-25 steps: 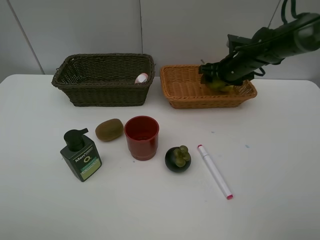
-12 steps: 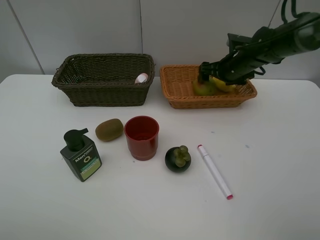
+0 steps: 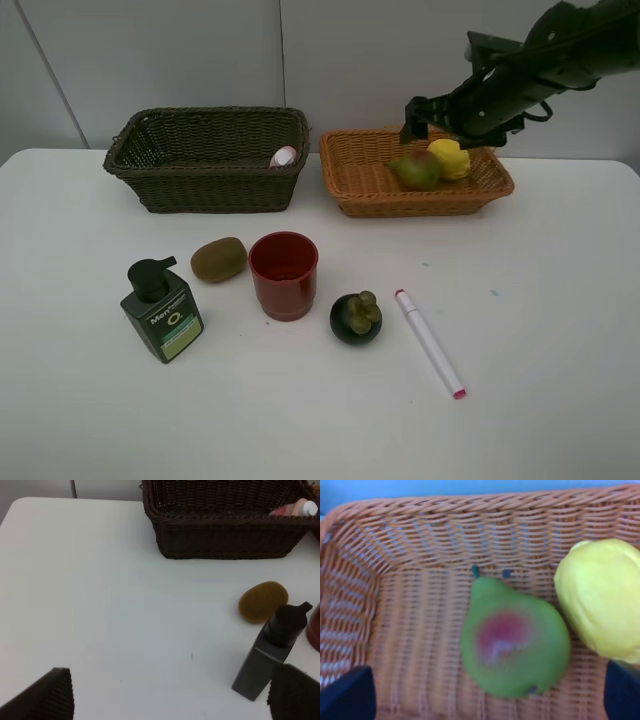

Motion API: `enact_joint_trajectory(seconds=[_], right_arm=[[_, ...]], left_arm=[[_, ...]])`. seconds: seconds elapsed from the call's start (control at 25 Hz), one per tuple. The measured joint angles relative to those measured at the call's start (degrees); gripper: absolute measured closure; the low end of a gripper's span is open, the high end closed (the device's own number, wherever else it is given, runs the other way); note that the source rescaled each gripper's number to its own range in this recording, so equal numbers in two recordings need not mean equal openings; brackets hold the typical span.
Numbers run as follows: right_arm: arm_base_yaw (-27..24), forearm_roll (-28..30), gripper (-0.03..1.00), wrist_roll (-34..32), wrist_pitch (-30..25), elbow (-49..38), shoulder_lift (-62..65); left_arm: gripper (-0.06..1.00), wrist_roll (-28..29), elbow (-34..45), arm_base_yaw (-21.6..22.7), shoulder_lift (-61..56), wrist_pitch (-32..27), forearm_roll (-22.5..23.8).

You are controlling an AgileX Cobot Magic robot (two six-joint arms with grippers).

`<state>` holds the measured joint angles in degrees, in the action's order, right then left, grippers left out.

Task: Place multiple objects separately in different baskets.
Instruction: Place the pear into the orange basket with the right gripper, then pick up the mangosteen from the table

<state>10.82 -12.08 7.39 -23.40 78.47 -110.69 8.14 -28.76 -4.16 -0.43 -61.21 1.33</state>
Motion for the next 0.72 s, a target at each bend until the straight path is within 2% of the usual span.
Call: enact_joint_trajectory(seconds=[0.48, 0.6, 0.72], right_arm=[[3.3, 11.0, -0.03, 0.5, -29.0, 0.0, 15.1], [6.3, 11.2, -0.03, 1.6, -34.6, 0.0, 18.2], [9.8, 11.3, -0.03, 3.8, -37.8, 0.0, 20.5]], left_arm=[[-0.06, 0.0, 0.0, 0.0, 0.0, 0.0, 0.0], [-0.06, 0.0, 0.0, 0.0, 0.0, 0.0, 0.0], [-0.06, 0.0, 0.0, 0.0, 0.0, 0.0, 0.0]])
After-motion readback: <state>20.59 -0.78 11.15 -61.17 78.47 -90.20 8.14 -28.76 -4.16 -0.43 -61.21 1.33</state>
